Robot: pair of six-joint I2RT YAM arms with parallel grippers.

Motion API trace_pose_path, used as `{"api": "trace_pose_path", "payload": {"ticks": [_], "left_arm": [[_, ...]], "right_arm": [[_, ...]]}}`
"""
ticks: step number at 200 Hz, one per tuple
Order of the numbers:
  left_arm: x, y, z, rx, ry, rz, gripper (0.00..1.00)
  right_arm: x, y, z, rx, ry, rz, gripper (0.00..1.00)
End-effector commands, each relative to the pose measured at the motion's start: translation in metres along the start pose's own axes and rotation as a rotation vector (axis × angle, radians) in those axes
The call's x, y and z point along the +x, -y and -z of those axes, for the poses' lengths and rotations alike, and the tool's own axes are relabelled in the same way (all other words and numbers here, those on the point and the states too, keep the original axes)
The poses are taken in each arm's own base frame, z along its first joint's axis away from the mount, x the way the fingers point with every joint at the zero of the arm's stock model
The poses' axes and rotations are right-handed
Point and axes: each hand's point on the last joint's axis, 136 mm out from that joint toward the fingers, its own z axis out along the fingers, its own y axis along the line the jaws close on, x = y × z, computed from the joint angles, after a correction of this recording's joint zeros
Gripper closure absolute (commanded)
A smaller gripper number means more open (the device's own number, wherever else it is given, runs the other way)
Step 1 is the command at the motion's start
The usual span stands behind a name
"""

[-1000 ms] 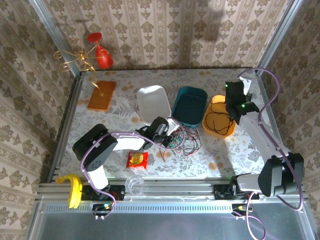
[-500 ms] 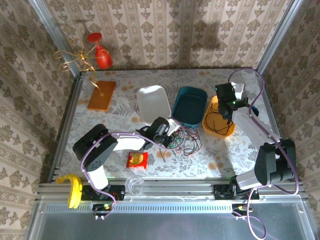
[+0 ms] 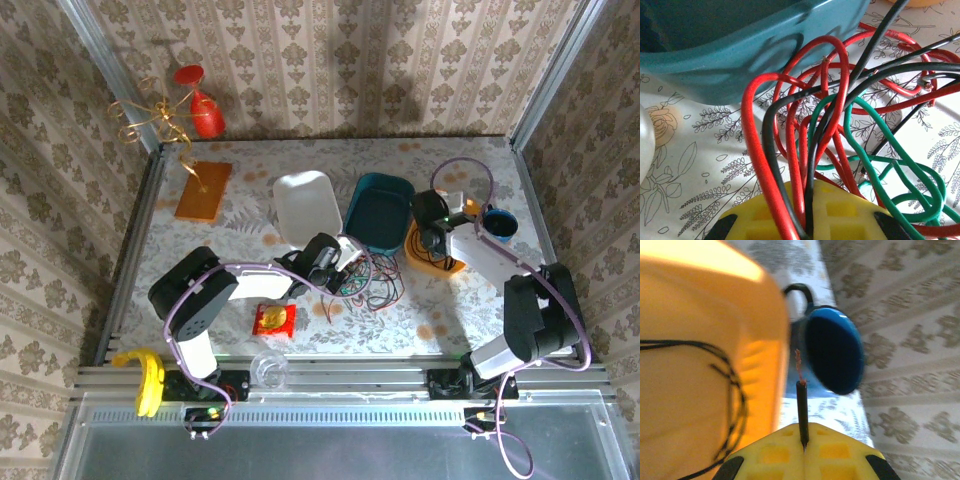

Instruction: Untangle the cables

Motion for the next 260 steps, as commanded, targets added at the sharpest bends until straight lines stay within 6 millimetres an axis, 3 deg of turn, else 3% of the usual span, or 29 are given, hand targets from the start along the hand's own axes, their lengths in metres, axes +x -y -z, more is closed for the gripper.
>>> {"api": "trace_pose_path", "payload": {"ticks": [1, 30, 64, 73, 87, 99, 114, 154, 169, 182, 197, 227, 249, 260], "left_arm": [[0.024, 0.009, -0.007, 0.026, -0.090, -0.031, 1.00], [0.024, 0.009, -0.006, 0.024, -0.089, -0.033, 1.00], [0.024, 0.010, -0.005, 0.023, -0.087, -0.039, 1.00], [0.023, 0.010, -0.004, 0.020, -0.083, -0.039, 1.00], [0.024, 0.009, -0.003, 0.014, -0.081, -0.038, 1.00], [0.023, 0.009, -0.002, 0.013, -0.076, -0.039, 1.00], [0.023, 0.009, -0.001, 0.013, -0.069, -0.038, 1.00], [0.022, 0.000, 0.004, -0.004, -0.041, -0.006, 1.00], [0.021, -0.005, 0.007, -0.009, -0.026, 0.021, 1.00], [0.021, -0.009, 0.009, -0.009, -0.015, 0.039, 1.00], [0.020, -0.012, 0.010, -0.009, -0.006, 0.052, 1.00], [0.021, -0.014, 0.009, -0.011, -0.010, 0.066, 1.00], [0.019, -0.013, 0.009, -0.005, -0.004, 0.061, 1.00], [0.019, -0.013, 0.008, -0.003, -0.004, 0.062, 1.00]], "right_arm": [[-0.006, -0.035, 0.001, -0.170, 0.021, 0.017, 1.00], [-0.008, -0.074, -0.001, -0.350, -0.011, 0.033, 1.00], [-0.006, -0.085, -0.021, -0.393, -0.105, -0.013, 1.00], [-0.009, -0.084, -0.023, -0.404, -0.109, -0.040, 0.96], [-0.018, -0.077, -0.019, -0.412, -0.084, -0.087, 0.64], [-0.028, -0.069, -0.015, -0.405, -0.053, -0.122, 0.50], [-0.038, -0.057, -0.007, -0.397, -0.020, -0.149, 0.45], [-0.055, -0.029, 0.019, -0.418, 0.060, -0.209, 0.43], [-0.059, -0.028, 0.037, -0.490, 0.094, -0.202, 0.44], [-0.058, -0.038, 0.063, -0.610, 0.126, -0.169, 0.44], [-0.047, -0.067, 0.102, -0.808, 0.131, -0.088, 0.45], [0.011, -0.121, 0.162, -1.112, 0.020, 0.069, 0.46], [0.035, -0.141, 0.166, -1.133, -0.028, 0.061, 0.47], [0.033, -0.148, 0.162, -1.134, -0.024, 0.018, 0.47]]}}
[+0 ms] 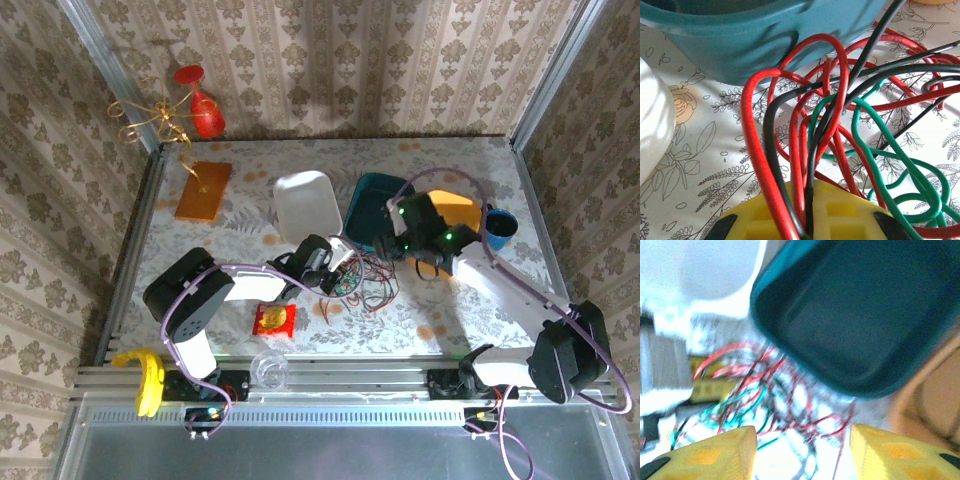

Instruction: Untangle the cables

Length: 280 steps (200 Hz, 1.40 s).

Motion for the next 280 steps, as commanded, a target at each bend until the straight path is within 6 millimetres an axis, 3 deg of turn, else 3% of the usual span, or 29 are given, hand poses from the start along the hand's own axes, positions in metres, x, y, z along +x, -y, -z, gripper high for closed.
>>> {"api": "trace_pose_path", "payload": {"ticks": [1, 43, 56, 85, 95, 120, 161, 204, 249, 280], "left_arm": [[0.010, -0.001, 0.002, 0.008, -0.030, 0.017, 1.00], [0.009, 0.000, 0.003, 0.014, -0.033, 0.017, 1.00], [0.009, 0.000, 0.003, 0.012, -0.033, 0.017, 1.00], [0.008, 0.000, 0.004, 0.010, -0.033, 0.017, 1.00], [0.008, 0.000, 0.004, 0.011, -0.034, 0.017, 1.00], [0.012, 0.001, 0.003, 0.018, -0.049, 0.019, 1.00], [0.019, -0.002, 0.001, 0.008, -0.082, 0.024, 0.89], [0.023, -0.004, 0.000, 0.006, -0.091, 0.035, 0.88], [0.027, -0.004, 0.001, 0.007, -0.099, 0.039, 0.90], [0.026, -0.002, 0.001, 0.019, -0.097, 0.034, 0.90]], "right_arm": [[0.028, -0.011, -0.015, -0.068, -0.073, -0.091, 0.48], [0.024, -0.001, -0.039, -0.014, -0.062, -0.111, 0.50], [0.032, 0.002, -0.054, 0.000, -0.104, -0.113, 0.54], [0.033, 0.000, -0.060, -0.003, -0.139, -0.107, 0.95], [0.029, 0.000, -0.055, -0.001, -0.129, -0.102, 1.00], [0.006, 0.001, -0.031, 0.016, -0.046, -0.082, 1.00], [-0.047, 0.017, 0.039, 0.118, 0.209, -0.106, 1.00], [-0.083, 0.043, 0.102, 0.260, 0.431, -0.165, 1.00], [-0.102, 0.076, 0.167, 0.390, 0.641, -0.257, 1.00], [-0.095, 0.111, 0.169, 0.428, 0.609, -0.377, 1.00]]}}
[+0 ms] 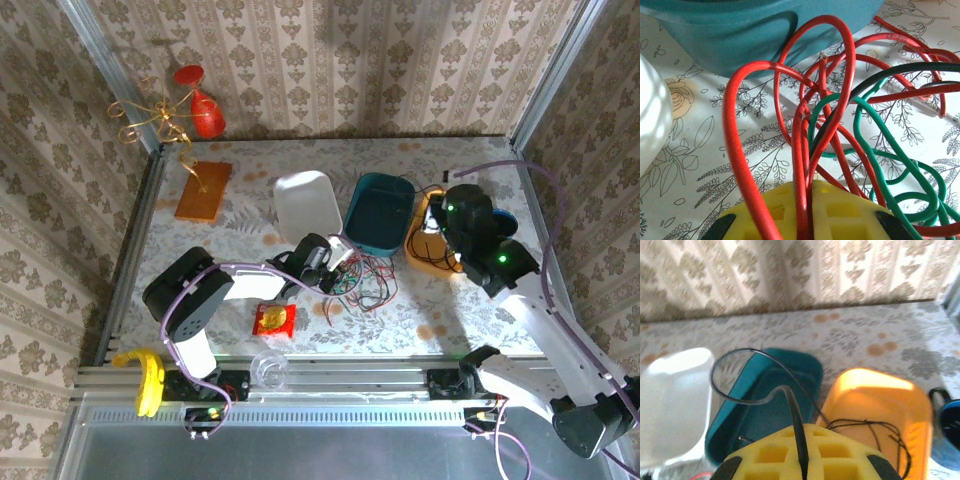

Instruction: Untangle the cables

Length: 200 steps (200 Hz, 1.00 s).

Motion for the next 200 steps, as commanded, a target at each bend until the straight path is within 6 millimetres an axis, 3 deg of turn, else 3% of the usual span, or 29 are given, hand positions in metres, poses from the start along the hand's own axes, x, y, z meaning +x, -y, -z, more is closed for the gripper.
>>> {"api": "trace_pose_path", "payload": {"ticks": [1, 49, 81, 124, 157, 172, 180, 200], "left_arm": [[0.023, -0.001, 0.001, 0.003, -0.074, 0.023, 0.90], [0.022, 0.000, 0.001, 0.010, -0.070, 0.022, 0.90], [0.022, 0.000, 0.001, 0.011, -0.070, 0.021, 0.90], [0.021, 0.000, 0.002, 0.008, -0.067, 0.019, 0.90], [0.021, 0.000, 0.002, 0.004, -0.068, 0.019, 0.90], [0.021, 0.000, 0.002, 0.004, -0.066, 0.017, 0.90], [0.021, 0.001, 0.002, 0.005, -0.067, 0.018, 0.90], [0.021, 0.002, 0.002, 0.008, -0.066, 0.015, 0.90]], "right_arm": [[-0.013, 0.031, -0.002, 0.095, 0.021, -0.102, 1.00], [0.030, 0.055, -0.047, 0.051, -0.117, -0.235, 1.00], [0.062, 0.077, -0.078, 0.127, -0.183, -0.249, 1.00], [0.103, 0.085, -0.113, 0.170, -0.266, -0.238, 1.00], [0.133, 0.087, -0.122, 0.193, -0.334, -0.277, 1.00], [0.142, 0.087, -0.121, 0.192, -0.353, -0.292, 0.92], [0.147, 0.088, -0.119, 0.197, -0.365, -0.301, 0.77], [0.151, 0.096, -0.111, 0.247, -0.373, -0.311, 0.61]]}}
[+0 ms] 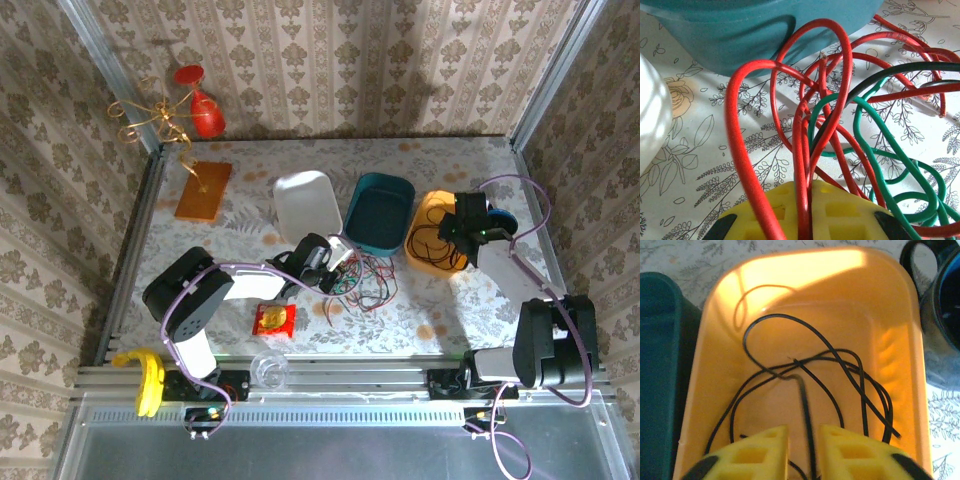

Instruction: Untangle the cables

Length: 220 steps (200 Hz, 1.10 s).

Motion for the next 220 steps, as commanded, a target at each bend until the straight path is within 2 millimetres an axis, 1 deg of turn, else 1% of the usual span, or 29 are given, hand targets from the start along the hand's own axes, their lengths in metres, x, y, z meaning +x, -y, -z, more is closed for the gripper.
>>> {"api": "trace_pose_path", "payload": {"ticks": [1, 18, 43, 61, 68, 74, 85, 96, 103, 111, 112, 114, 120, 128, 141, 160, 176, 194, 220], "left_arm": [[0.020, 0.001, 0.002, 0.004, -0.064, 0.014, 0.90], [0.020, 0.001, 0.001, 0.006, -0.065, 0.015, 0.90], [0.020, 0.002, 0.000, 0.010, -0.068, 0.016, 0.90], [0.020, 0.002, -0.001, 0.013, -0.068, 0.014, 0.90], [0.020, 0.002, -0.001, 0.013, -0.067, 0.013, 0.90], [0.020, 0.002, -0.002, 0.014, -0.068, 0.015, 0.90], [0.019, 0.003, -0.002, 0.016, -0.065, 0.013, 0.90], [0.019, 0.003, -0.002, 0.017, -0.067, 0.013, 0.90], [0.019, 0.002, -0.002, 0.016, -0.067, 0.012, 0.90], [0.020, 0.003, -0.003, 0.016, -0.069, 0.013, 0.90], [0.020, 0.003, -0.003, 0.016, -0.068, 0.013, 0.90], [0.020, 0.003, -0.003, 0.017, -0.068, 0.013, 0.90], [0.019, 0.003, -0.003, 0.018, -0.066, 0.013, 0.90], [0.019, 0.003, -0.004, 0.019, -0.065, 0.013, 0.90], [0.019, 0.003, -0.004, 0.022, -0.066, 0.012, 0.90], [0.018, 0.004, -0.005, 0.024, -0.067, 0.010, 0.90], [0.018, 0.004, -0.006, 0.024, -0.070, 0.010, 0.91], [0.018, 0.004, -0.005, 0.023, -0.069, 0.012, 0.91], [0.017, 0.004, -0.004, 0.023, -0.064, 0.008, 0.91]], "right_arm": [[0.001, 0.008, 0.006, 0.029, 0.010, -0.052, 0.60], [-0.002, 0.017, 0.016, 0.068, 0.032, -0.058, 0.54], [-0.009, 0.024, 0.033, 0.085, 0.078, -0.060, 0.53], [-0.009, 0.020, 0.046, 0.055, 0.094, -0.051, 0.53], [-0.007, 0.015, 0.051, 0.027, 0.095, -0.032, 0.53], [-0.003, 0.005, 0.055, -0.019, 0.086, -0.006, 0.53], [0.009, -0.017, 0.062, -0.131, 0.051, 0.054, 0.53], [0.032, -0.045, 0.071, -0.265, -0.019, 0.134, 0.55], [0.054, -0.062, 0.077, -0.346, -0.086, 0.191, 0.55], [0.078, -0.077, 0.083, -0.419, -0.161, 0.251, 0.55], [0.087, -0.082, 0.085, -0.443, -0.192, 0.270, 0.55], [0.087, -0.082, 0.085, -0.443, -0.192, 0.270, 0.55], [0.106, -0.091, 0.090, -0.489, -0.253, 0.309, 0.56], [0.127, -0.097, 0.092, -0.510, -0.317, 0.350, 0.56], [0.150, -0.106, 0.091, -0.512, -0.371, 0.409, 0.58], [0.168, -0.111, 0.080, -0.488, -0.415, 0.414, 0.60], [0.180, -0.109, 0.068, -0.466, -0.453, 0.408, 0.60], [0.185, -0.101, 0.055, -0.412, -0.457, 0.413, 0.60], [0.188, -0.096, 0.044, -0.375, -0.451, 0.423, 0.60]]}}
